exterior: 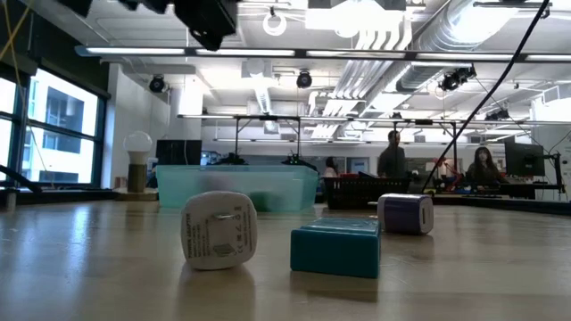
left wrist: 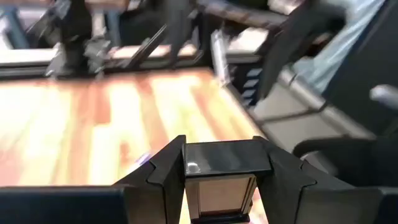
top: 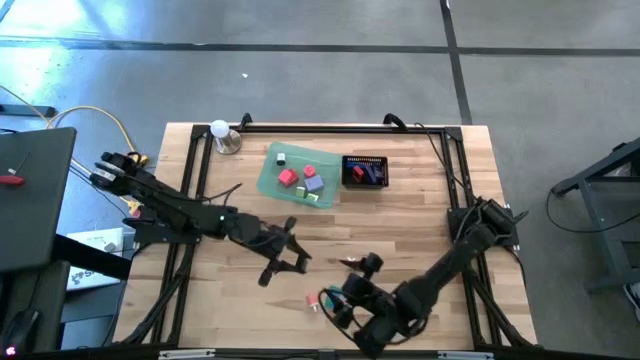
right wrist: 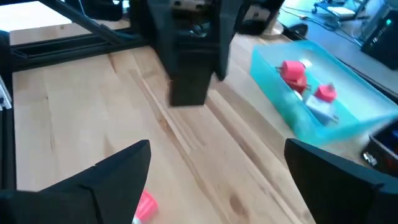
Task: Pick & Place Office items
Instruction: Put the black digital timer into the black bin
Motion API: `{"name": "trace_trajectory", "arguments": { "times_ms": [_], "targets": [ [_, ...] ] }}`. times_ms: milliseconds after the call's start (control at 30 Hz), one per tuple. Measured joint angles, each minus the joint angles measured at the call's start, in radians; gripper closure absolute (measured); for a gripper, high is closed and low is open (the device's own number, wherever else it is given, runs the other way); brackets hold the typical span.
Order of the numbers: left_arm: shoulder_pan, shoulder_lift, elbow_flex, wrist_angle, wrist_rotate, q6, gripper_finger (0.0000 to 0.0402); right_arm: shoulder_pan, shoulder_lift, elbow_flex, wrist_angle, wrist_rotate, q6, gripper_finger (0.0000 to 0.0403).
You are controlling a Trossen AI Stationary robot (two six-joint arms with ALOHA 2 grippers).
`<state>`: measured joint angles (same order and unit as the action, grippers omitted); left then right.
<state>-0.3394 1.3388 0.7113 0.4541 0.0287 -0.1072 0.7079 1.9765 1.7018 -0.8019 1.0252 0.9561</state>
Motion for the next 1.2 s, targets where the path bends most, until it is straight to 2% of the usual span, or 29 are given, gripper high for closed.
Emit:
{"name": "trace_trajectory", "arguments": {
  "times_ms": [133, 300, 367, 433, 533, 600, 733, 867, 1033, 1200],
  "targets": [
    [0.054, 0.0, 0.105, -0.187, -0.007, 0.057, 0.0254, 0.036, 0.0, 0.0, -0.1, 0.026, 0.144, 0.0043],
    [0.132, 0.0, 0.152, -0.182, 0.008, 0.117, 0.0254, 0.061, 0.005, 0.0, -0.176, 0.041, 0.271, 0.0044],
    [0.189, 0.0, 0.154, -0.178, 0.072, 0.111, 0.0254, 0.068, 0.005, -0.001, -0.195, 0.053, 0.302, 0.0044],
    [0.259, 0.002, 0.154, -0.143, 0.196, 0.09, 0.0254, 0.071, 0.005, -0.001, -0.196, 0.053, 0.311, 0.0044],
    [0.348, 0.043, 0.156, -0.015, 0.368, 0.029, 0.0254, 0.071, 0.005, -0.001, -0.196, 0.05, 0.311, 0.0043],
    [0.388, 0.099, 0.156, 0.085, 0.425, 0.0, 0.0254, 0.071, 0.005, -0.001, -0.196, 0.05, 0.308, 0.0042],
    [0.428, 0.236, 0.157, 0.259, 0.455, 0.0, 0.0254, 0.071, 0.005, -0.001, -0.197, 0.051, 0.307, 0.0044],
    [0.467, 0.357, 0.174, 0.367, 0.455, 0.001, 0.0254, 0.071, 0.005, -0.001, -0.198, 0.051, 0.306, 0.0044],
    [0.504, 0.467, 0.203, 0.389, 0.447, -0.011, 0.0254, 0.071, 0.005, -0.001, -0.211, 0.05, 0.304, 0.0045],
    [0.516, 0.49, 0.22, 0.402, 0.449, -0.01, 0.0254, 0.071, 0.009, -0.001, -0.22, 0.049, 0.304, 0.0045]
  ]
}}
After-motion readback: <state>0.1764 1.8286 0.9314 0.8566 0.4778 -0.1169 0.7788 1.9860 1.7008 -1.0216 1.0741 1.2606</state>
